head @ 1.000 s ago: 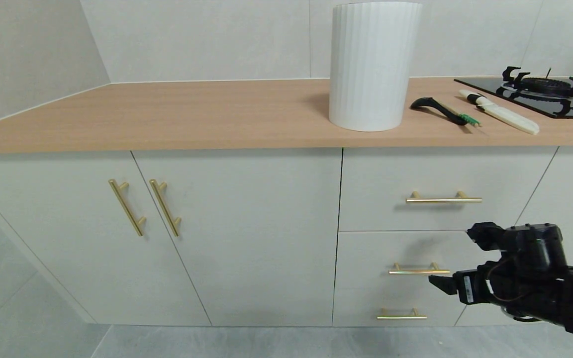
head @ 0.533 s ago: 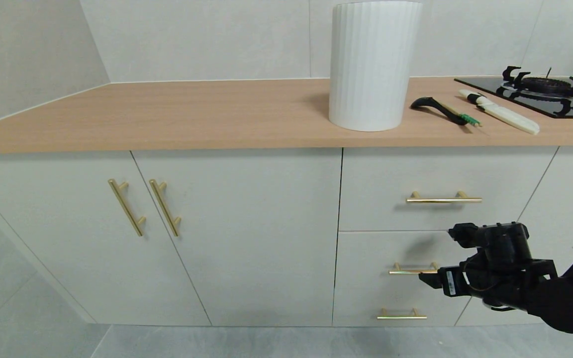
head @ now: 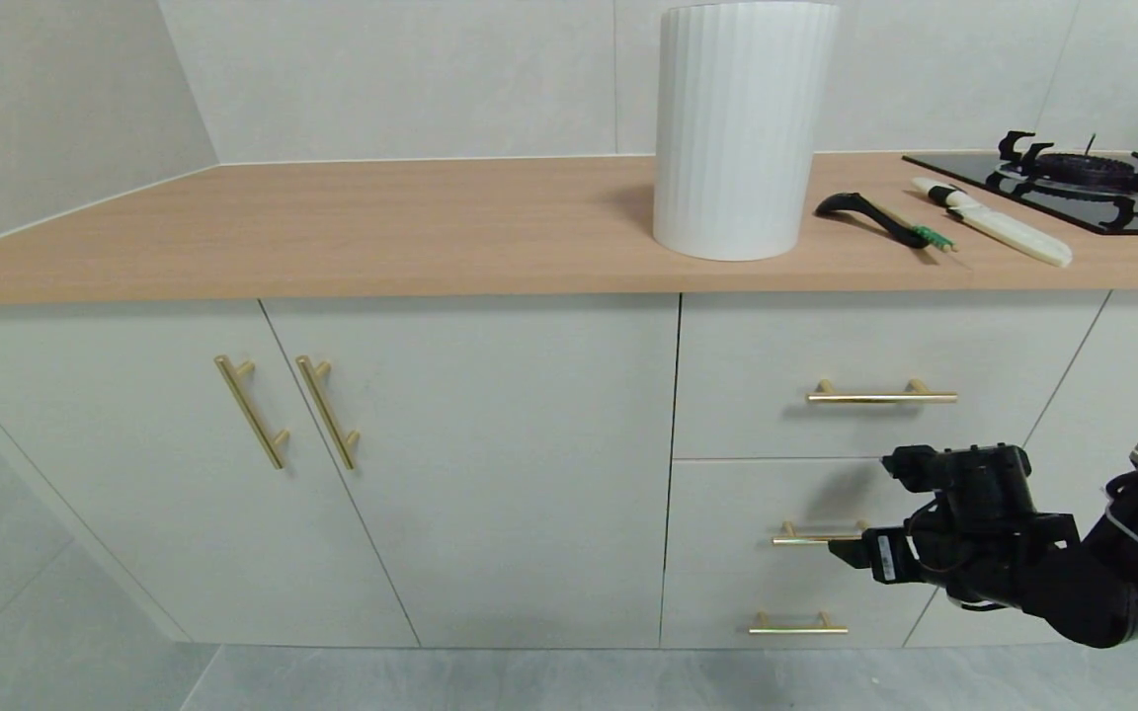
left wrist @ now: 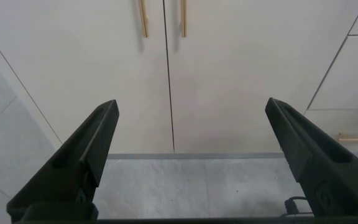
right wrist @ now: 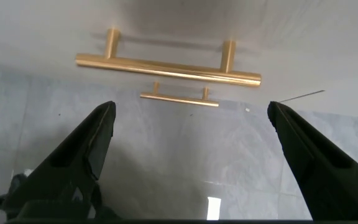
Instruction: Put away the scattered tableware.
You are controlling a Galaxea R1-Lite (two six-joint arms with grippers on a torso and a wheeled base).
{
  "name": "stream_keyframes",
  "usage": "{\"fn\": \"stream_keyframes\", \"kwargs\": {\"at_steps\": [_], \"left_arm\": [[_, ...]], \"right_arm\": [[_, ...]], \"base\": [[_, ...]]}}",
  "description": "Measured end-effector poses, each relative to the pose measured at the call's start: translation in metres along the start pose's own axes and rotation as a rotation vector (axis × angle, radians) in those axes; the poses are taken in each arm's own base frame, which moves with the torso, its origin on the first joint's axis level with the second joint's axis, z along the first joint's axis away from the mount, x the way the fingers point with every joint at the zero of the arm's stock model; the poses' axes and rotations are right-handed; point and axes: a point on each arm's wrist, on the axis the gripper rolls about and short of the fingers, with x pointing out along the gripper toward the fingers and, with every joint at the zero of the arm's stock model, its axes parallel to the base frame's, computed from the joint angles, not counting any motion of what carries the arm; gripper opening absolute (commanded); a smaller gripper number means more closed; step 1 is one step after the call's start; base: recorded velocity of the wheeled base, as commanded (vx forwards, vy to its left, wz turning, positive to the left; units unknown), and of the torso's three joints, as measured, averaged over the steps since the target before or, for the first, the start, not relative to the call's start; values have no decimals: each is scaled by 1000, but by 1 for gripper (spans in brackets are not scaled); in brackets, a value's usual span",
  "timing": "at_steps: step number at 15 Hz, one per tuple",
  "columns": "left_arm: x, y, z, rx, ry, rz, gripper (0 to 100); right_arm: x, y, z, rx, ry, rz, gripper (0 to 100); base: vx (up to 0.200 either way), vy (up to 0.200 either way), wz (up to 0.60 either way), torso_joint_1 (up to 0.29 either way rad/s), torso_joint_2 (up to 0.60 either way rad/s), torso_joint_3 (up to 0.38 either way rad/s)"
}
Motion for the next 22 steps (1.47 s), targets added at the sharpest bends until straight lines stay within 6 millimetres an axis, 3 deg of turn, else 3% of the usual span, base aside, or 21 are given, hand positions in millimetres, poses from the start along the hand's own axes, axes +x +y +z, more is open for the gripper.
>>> {"fn": "stream_keyframes", "kwargs": {"at_steps": [5,15,22], "left_arm": [[0,0,0,0,0,0,100],[0,0,0,0,0,0,100],[0,0,0,0,0,0,100]], "right_arm": [[17,-1,5,15,-89,-86,100],[55,1,-11,15,-125,-161,100],[57,-1,-20,14,-95,-166,100]], "base": [[0,0,0,0,0,0],[0,0,0,0,0,0],[0,0,0,0,0,0]]}}
